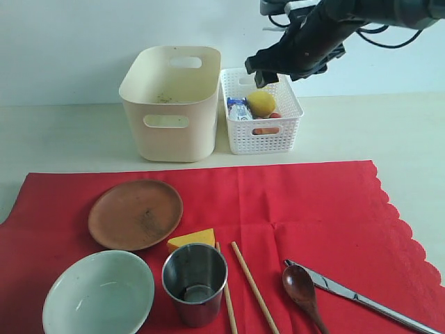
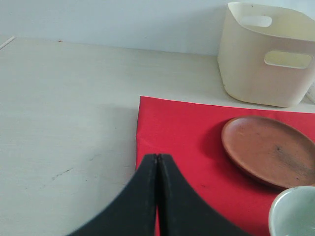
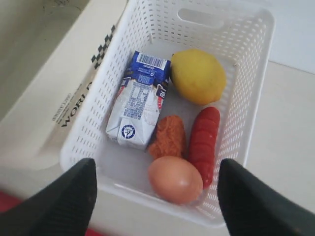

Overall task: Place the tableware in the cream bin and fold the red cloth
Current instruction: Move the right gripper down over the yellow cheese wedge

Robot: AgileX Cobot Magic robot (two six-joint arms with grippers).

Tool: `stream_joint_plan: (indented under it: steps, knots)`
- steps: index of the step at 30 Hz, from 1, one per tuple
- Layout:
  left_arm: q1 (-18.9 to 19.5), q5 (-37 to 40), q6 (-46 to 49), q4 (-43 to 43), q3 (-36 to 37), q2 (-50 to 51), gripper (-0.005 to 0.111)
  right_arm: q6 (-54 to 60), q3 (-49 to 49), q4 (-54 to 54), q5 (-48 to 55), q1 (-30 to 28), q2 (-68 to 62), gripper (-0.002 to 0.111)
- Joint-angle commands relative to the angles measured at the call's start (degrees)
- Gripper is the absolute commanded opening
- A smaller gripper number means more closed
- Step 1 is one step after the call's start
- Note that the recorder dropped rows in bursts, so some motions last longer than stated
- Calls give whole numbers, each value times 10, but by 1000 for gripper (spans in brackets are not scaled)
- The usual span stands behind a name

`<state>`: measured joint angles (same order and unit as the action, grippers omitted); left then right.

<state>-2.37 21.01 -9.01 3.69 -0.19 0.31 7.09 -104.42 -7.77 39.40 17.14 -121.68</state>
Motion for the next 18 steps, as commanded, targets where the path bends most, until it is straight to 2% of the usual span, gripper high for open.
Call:
stream_joint_plan:
  steps: [1,10,13,18]
  knots:
    - [1,-6,0,0,2,-3,0,14,0,-7,56,5,52,64]
    - [1,-6,0,0,2,-3,0,0,18,-9,171,9,135,62]
    - [1,-6,0,0,2,-3,0,-5,75,-14,167,9,171,62]
    - [1,-6,0,0,2,-3,0,-12,222,-18,99,9,252,62]
